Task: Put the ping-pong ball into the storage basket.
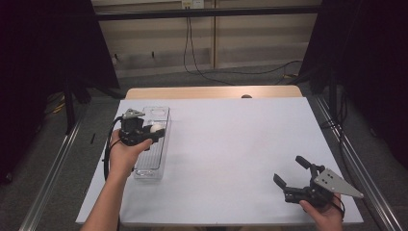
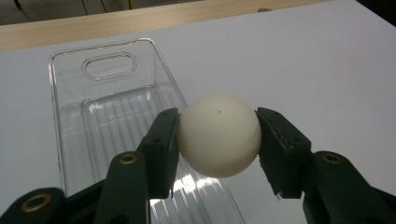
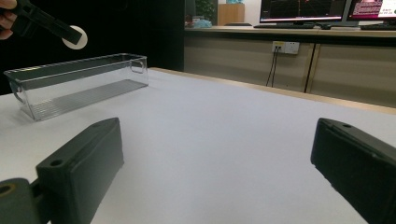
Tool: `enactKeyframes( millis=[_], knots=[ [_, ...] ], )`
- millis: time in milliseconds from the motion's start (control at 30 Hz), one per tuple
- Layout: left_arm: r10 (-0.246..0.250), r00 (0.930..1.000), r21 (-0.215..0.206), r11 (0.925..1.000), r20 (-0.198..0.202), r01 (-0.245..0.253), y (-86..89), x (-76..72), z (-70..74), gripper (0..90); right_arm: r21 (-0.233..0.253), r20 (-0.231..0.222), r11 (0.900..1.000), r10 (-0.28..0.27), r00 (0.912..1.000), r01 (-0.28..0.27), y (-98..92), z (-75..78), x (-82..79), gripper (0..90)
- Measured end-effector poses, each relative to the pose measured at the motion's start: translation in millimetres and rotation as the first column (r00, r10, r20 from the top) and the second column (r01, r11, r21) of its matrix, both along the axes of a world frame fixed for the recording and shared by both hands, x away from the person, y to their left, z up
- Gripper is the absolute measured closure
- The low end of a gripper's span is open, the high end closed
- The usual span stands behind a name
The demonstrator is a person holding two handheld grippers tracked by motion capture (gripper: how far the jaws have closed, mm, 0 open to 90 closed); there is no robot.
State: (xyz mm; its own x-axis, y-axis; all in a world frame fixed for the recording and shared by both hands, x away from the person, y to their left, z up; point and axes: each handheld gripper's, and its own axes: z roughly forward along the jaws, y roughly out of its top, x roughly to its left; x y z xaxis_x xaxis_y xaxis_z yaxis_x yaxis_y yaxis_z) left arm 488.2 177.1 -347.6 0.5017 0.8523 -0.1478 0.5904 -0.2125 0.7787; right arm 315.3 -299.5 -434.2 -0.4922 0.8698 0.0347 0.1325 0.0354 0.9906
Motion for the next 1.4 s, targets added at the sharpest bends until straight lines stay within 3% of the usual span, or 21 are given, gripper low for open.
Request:
enactKeyframes(
  millis=[67, 300, 533, 800, 900, 967, 1167, 1400],
  knots=[
    [-0.019, 0.9998, 0.01, 0.9998, -0.003, 0.019, 2.3, 0.5, -0.5, 51.1, 0.0, 0.0, 1.0, 0.001, 1.0, -0.001, 0.0, 0.0, 0.1, 1.9],
    [0.0, 1.0, 0.005, 1.0, 0.0, 0.0, 3.7, -0.3, -3.2, 51.1, 0.0, 0.0, 1.0, -0.001, 1.0, 0.001, 0.0, 0.0, -0.1, 1.9],
    [-0.009, 1.0, 0.035, 0.9994, -0.003, 0.009, 6.3, -0.7, -2.9, 51.1, 0.0, 0.0, 1.0, 0.0, 1.0, 0.0, 0.0, 0.0, 0.1, 1.9],
    [0.003, 1.0, 0.006, 1.0, 0.003, -0.003, 6.0, -0.8, -6.1, 51.1, 0.0, -0.002, 1.0, 0.001, 1.0, -0.001, -0.2, 0.0, -0.2, 1.9],
    [0.007, 1.0, 0.006, 1.0, 0.001, -0.007, 6.3, -1.0, -6.9, 51.1, 0.001, -0.001, 1.0, 0.0, 1.0, 0.0, -0.1, 0.0, -0.1, 1.9],
    [-0.006, 1.0, 0.031, 0.9995, -0.004, 0.006, 9.1, -1.0, -6.9, 51.0, 0.0, -0.002, 1.0, 0.002, 1.0, -0.002, -0.2, 0.0, -0.3, 1.9],
    [0.005, 1.0, 0.016, 0.9999, -0.006, -0.005, 9.5, -1.2, -9.1, 51.1, 0.001, -0.001, 1.0, 0.0, 1.0, 0.0, 0.0, -0.1, 0.0, 1.9],
    [0.004, 1.0, 0.029, 0.9996, -0.004, -0.004, 11.2, -1.6, -9.6, 51.1, 0.001, -0.001, 1.0, 0.001, 1.0, -0.001, 0.0, 0.0, -0.1, 1.9]
  ],
)
